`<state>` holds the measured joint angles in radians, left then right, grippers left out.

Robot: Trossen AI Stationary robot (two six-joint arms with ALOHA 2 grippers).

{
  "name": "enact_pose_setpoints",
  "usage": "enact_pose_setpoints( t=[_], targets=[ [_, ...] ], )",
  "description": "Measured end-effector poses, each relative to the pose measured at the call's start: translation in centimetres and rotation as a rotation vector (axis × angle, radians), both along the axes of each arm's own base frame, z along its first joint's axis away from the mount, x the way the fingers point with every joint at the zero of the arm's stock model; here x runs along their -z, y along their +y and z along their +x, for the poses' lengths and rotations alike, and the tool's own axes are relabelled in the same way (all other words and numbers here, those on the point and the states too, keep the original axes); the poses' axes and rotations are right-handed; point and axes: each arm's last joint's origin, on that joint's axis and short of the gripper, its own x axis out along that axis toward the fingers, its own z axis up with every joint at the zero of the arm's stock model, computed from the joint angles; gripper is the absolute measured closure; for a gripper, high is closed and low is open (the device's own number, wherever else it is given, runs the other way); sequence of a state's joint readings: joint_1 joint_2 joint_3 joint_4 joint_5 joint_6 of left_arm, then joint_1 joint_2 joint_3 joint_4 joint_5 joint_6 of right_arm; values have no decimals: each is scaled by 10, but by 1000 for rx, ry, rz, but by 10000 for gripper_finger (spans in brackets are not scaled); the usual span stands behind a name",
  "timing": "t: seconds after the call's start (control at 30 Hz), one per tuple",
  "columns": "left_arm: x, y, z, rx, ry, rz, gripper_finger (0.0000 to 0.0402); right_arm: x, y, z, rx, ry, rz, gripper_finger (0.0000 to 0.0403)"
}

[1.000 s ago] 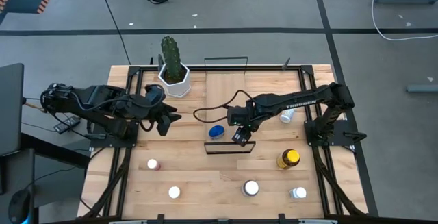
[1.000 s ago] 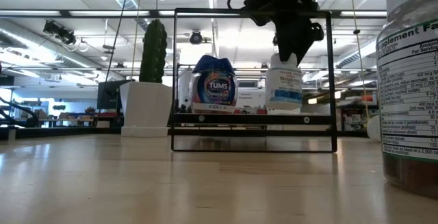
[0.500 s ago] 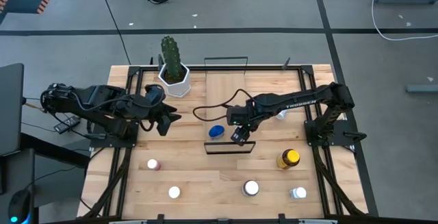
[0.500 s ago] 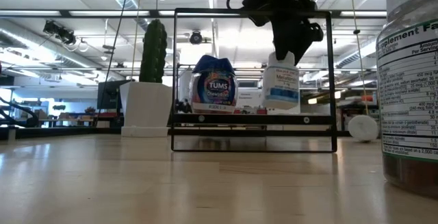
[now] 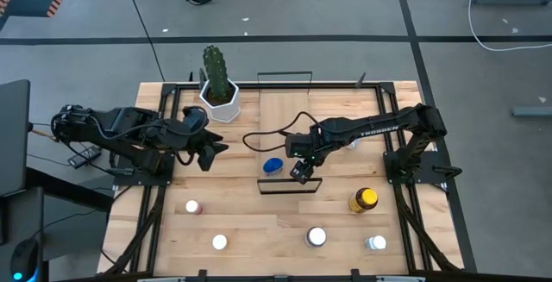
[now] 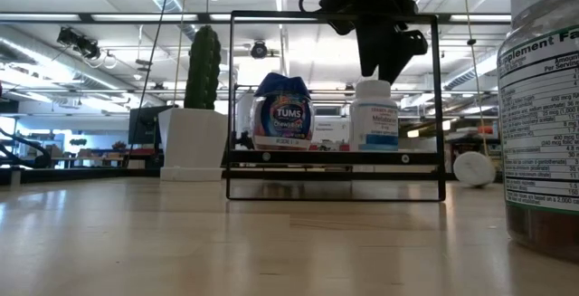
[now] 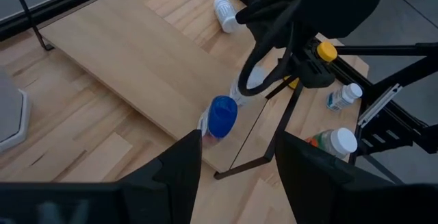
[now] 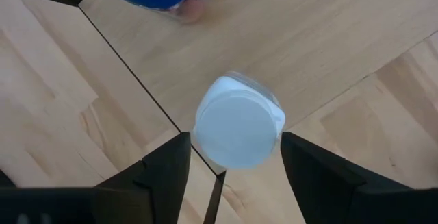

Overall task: Pick and place medicine bottles onto shelf by color
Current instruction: Put the pink medicine bottle on the shelf

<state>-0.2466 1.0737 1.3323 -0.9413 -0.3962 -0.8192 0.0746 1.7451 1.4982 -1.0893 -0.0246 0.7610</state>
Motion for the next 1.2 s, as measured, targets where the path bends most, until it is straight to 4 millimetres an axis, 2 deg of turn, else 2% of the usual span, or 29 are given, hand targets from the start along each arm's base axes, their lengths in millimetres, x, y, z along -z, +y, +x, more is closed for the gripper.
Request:
enact_pose_setpoints(
  t=[0.2, 0.33, 0.6, 0.73, 1.0, 1.2],
  targets=[
    [0, 0, 0, 0, 0, 0, 212, -1, -1, 0, 23, 2, 36, 144],
    [3, 0, -2, 10, 34, 0, 212, -9, -4, -5, 41, -12, 75, 137],
    [19, 0, -14, 69, 268, -56, 212, -41, -20, -27, 128, -98, 71, 134],
    [28, -3, -14, 105, 389, -109, 212, -58, -27, -41, 150, -157, 60, 134],
    [51, -31, -4, 287, 659, -105, 220, -72, -32, -59, 176, -171, -8, 134],
    [63, -55, 2, 394, 726, -25, 204, -78, -33, -65, 146, -181, -32, 134]
  ],
)
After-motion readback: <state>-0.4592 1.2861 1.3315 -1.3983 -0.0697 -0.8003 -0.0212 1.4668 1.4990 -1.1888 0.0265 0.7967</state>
